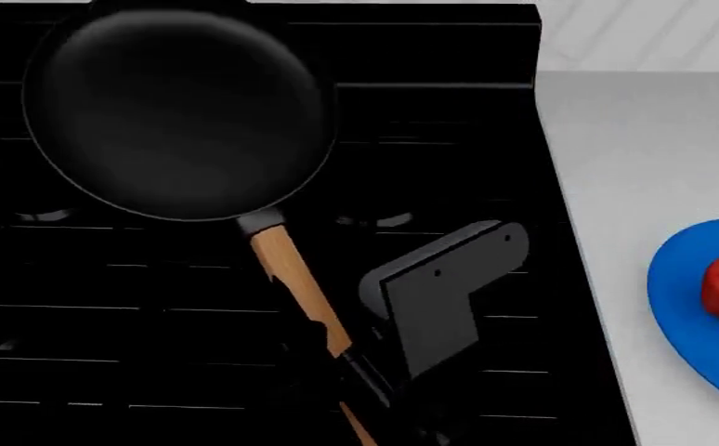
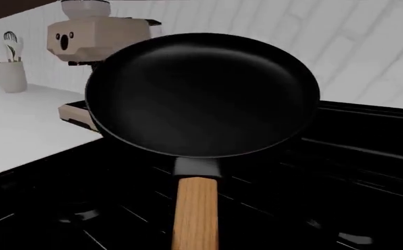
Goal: Pick up the pan and dump the vegetables in it onto the plate. Then return the pan to the stove.
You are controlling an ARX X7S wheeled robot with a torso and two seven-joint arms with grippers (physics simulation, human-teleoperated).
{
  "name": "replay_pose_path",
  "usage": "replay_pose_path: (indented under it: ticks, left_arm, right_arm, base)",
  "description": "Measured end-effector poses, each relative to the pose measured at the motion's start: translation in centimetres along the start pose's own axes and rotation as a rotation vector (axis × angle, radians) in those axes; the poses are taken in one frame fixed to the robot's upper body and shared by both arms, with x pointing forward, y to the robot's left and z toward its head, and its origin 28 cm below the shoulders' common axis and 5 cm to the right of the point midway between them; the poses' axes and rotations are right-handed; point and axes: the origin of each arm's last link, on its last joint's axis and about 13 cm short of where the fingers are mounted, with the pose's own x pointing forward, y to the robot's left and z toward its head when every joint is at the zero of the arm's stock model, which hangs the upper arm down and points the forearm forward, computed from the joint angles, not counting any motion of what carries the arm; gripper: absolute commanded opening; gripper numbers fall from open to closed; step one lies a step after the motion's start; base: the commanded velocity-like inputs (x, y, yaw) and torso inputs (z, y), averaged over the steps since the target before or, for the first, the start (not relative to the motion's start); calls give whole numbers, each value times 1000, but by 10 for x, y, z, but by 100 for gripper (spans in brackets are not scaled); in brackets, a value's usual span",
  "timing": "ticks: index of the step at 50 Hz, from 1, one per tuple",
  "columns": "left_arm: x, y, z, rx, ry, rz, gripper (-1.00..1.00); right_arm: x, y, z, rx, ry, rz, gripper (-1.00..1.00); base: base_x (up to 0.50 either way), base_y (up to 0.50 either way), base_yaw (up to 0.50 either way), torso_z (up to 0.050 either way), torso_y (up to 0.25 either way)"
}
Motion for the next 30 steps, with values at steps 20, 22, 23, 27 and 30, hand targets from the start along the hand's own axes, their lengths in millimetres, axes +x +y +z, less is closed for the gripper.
replay_pose_path:
  ticks: [20, 22, 23, 27, 30]
  left_arm:
    - [-2, 3, -3, -7, -1, 17, 100]
    - [-3, 3, -4, -8, 0, 19, 100]
    - [-3, 3, -4, -8, 0, 20, 100]
    - [-4, 4, -5, -9, 1, 24, 100]
    - [-5, 4, -5, -10, 1, 26, 100]
  right_arm:
    - [24, 1, -20, -24, 157, 49, -100]
    - [27, 0, -23, -25, 169, 53, -100]
    - [29, 0, -24, -25, 174, 55, -100]
    - [34, -1, -28, -25, 195, 60, -100]
    - [38, -2, -31, -24, 211, 64, -100]
  base:
    - [0, 0, 0, 1, 3]
    - [0, 0, 0, 5, 0]
    - [0, 0, 0, 0, 0]
    - [0, 0, 0, 0, 3]
    - [0, 0, 0, 0, 3]
